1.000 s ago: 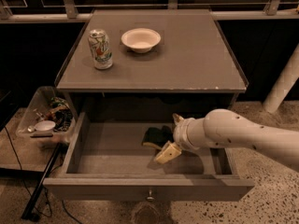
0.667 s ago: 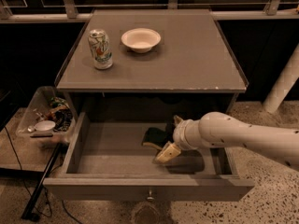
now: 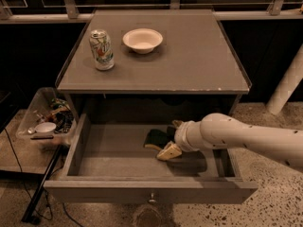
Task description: Pick sponge from top drawer and place on counter
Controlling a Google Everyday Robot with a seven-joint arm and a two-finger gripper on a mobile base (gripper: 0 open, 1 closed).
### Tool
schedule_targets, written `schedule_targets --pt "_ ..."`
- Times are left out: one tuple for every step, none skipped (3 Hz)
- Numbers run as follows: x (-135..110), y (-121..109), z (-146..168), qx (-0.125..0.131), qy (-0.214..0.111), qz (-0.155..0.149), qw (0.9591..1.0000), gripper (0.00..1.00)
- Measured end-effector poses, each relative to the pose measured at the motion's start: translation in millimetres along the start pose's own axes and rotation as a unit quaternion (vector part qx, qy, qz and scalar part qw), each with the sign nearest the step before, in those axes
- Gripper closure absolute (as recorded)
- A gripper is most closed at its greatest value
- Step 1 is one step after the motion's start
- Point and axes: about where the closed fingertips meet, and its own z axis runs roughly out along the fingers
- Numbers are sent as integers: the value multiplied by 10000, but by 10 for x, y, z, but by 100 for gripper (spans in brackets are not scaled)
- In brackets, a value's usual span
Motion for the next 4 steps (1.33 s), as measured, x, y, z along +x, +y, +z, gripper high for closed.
schedule_targets --pt "0 0 0 0 0 0 10000 41" --pt "0 0 0 0 0 0 10000 64" --pt "0 1 0 -1 0 0 10000 88" --pt "-1 1 0 -1 0 -1 10000 100"
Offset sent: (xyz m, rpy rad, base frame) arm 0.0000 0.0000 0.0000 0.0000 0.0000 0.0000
